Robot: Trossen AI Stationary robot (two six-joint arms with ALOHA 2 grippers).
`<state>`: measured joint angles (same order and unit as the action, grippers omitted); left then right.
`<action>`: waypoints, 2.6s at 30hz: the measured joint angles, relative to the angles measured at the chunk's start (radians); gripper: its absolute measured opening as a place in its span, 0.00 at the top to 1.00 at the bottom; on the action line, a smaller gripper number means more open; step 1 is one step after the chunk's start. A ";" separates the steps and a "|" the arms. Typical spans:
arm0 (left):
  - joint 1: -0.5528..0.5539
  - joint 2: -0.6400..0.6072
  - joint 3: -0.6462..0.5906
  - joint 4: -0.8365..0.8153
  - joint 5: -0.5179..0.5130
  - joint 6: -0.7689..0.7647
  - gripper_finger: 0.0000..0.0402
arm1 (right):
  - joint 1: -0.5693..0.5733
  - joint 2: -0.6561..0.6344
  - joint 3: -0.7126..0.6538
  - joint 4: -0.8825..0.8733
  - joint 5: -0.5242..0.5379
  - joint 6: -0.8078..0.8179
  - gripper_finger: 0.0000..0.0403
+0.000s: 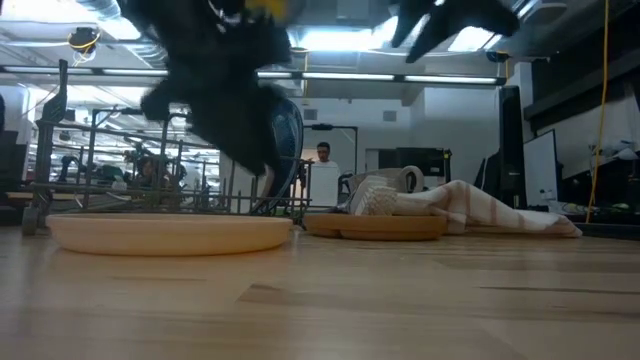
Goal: Sort dishes
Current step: Put the light orange plate into the dish rack
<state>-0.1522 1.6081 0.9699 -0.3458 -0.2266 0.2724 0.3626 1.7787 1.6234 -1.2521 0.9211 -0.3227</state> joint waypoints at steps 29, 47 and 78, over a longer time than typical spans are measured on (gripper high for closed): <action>0.204 0.168 0.000 -0.017 0.271 0.178 0.68 | 0.216 -0.004 0.000 -0.134 -0.181 0.350 0.59; 0.120 0.163 0.184 -0.173 0.202 0.154 0.99 | 0.206 -0.025 0.001 -0.241 0.082 0.345 0.59; 0.067 -0.240 0.441 -0.645 -1.035 0.460 1.00 | 0.051 -0.132 0.001 -0.319 0.187 0.319 0.59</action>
<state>-0.0851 1.3678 1.4112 -0.9909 -1.2611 0.7320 0.4140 1.6463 1.6245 -1.5708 1.1081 -0.0041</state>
